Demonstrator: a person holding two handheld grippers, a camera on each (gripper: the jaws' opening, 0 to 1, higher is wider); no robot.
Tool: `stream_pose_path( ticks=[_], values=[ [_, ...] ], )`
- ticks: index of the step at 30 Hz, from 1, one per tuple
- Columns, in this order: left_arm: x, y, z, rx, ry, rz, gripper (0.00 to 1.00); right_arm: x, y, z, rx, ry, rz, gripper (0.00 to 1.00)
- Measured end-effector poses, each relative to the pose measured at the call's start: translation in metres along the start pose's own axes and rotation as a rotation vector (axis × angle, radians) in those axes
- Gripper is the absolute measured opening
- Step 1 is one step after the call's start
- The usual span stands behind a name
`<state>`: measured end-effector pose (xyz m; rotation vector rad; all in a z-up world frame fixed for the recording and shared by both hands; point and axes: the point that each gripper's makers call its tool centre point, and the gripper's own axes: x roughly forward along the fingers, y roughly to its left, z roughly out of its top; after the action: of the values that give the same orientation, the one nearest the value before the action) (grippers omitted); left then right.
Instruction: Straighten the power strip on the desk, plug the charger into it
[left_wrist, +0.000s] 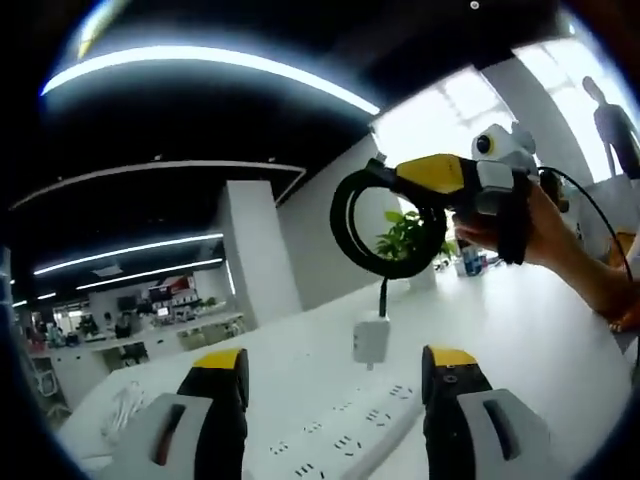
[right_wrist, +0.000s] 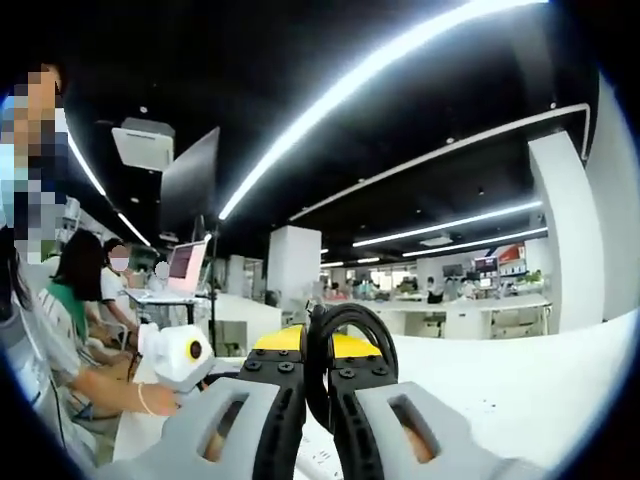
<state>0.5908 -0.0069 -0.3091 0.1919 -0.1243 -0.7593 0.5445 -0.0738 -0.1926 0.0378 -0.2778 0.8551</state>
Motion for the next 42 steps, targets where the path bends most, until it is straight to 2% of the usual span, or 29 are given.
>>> stream_pose_path(
  ticks=[4,14,20,35,42],
  values=[
    [0.009,-0.007,-0.004,0.028,0.014,-0.012,0.72,0.001,0.004,0.002,-0.001,0.001,0.013,0.04],
    [0.027,-0.014,0.000,0.013,-0.017,-0.013,0.73,0.000,0.012,0.008,-0.004,-0.015,0.029,0.04],
    [0.038,-0.018,-0.006,0.006,-0.004,-0.025,0.72,0.001,0.015,0.010,-0.004,-0.014,0.036,0.04],
    [0.047,-0.020,-0.011,0.012,0.001,-0.012,0.69,0.006,0.026,0.014,0.007,-0.017,0.058,0.04],
    [0.050,-0.025,-0.008,0.005,-0.024,-0.018,0.67,0.008,0.031,0.015,0.010,-0.020,0.066,0.05]
  ],
)
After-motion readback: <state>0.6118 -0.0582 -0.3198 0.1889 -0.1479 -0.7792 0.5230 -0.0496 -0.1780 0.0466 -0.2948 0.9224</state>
